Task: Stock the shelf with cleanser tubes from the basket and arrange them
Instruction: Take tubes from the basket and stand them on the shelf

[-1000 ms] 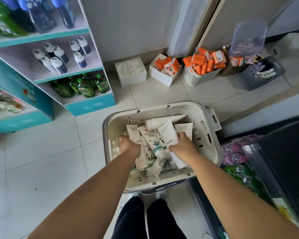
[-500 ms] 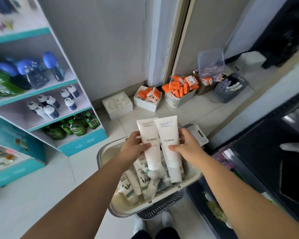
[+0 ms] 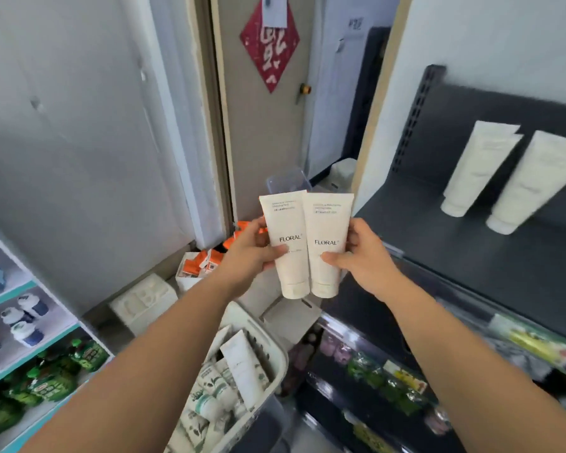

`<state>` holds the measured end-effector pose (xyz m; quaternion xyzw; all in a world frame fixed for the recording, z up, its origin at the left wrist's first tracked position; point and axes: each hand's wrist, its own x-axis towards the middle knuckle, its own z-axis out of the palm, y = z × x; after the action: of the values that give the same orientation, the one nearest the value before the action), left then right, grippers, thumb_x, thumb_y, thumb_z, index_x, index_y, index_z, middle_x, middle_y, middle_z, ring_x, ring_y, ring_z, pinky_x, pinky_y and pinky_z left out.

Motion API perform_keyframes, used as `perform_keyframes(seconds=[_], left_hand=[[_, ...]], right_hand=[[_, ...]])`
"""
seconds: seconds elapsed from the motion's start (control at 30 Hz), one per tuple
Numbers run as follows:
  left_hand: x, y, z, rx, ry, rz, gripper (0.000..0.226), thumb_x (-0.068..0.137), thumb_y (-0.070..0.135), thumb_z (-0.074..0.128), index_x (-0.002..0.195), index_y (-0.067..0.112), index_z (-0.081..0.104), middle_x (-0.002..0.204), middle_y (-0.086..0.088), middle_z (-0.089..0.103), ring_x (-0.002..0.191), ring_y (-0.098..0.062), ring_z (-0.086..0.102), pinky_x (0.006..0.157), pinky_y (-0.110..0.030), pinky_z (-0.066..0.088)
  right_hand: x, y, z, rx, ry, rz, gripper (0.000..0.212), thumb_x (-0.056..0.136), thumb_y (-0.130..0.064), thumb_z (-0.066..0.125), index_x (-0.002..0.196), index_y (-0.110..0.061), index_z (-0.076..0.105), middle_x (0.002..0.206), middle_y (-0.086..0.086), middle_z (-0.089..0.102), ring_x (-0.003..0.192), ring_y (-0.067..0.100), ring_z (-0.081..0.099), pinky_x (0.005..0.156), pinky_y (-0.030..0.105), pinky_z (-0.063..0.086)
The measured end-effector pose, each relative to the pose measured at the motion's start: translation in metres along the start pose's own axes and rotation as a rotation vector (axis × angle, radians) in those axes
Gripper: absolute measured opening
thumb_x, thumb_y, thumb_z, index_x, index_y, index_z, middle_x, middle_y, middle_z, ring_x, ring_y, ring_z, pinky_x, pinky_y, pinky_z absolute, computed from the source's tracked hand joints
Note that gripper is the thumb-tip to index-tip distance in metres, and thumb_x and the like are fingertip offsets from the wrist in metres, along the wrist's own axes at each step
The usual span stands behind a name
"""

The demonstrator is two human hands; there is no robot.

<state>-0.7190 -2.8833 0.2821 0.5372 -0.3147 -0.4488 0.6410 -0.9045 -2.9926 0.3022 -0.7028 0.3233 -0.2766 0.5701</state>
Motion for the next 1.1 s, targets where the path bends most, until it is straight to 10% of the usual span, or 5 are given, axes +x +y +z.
perform_keyframes(seconds=[0.5,1.1], left_hand=[[0.061,0.022,0.245,0.096,-0.300,0.198,0.044,0.084,-0.008,0.065,0.117,0.019,0.052,0.120,-0.008,0.067,0.113,-0.025,0.063,0.090,-0.042,0.054],[0.138,-0.016,0.296,0.446,-0.195,0.385,0.049,0.089,0.001,0.062,0.125,0.029,0.042,0.116,0.020,0.058,0.107,0.010,0.056,0.095,-0.022,0.044]], right_hand=[[-0.065,-0.030,-0.223,-0.161,0.354,-0.140,0.051,0.081,-0.004,0.074,0.115,-0.030,0.045,0.111,-0.020,0.060,0.105,0.000,0.057,0.080,0.021,0.048],[-0.025,0.022,-0.264,-0.340,0.653,0.003,0.052,0.090,-0.011,0.062,0.130,-0.024,0.031,0.133,-0.001,0.052,0.120,0.019,0.052,0.093,0.033,0.044]])
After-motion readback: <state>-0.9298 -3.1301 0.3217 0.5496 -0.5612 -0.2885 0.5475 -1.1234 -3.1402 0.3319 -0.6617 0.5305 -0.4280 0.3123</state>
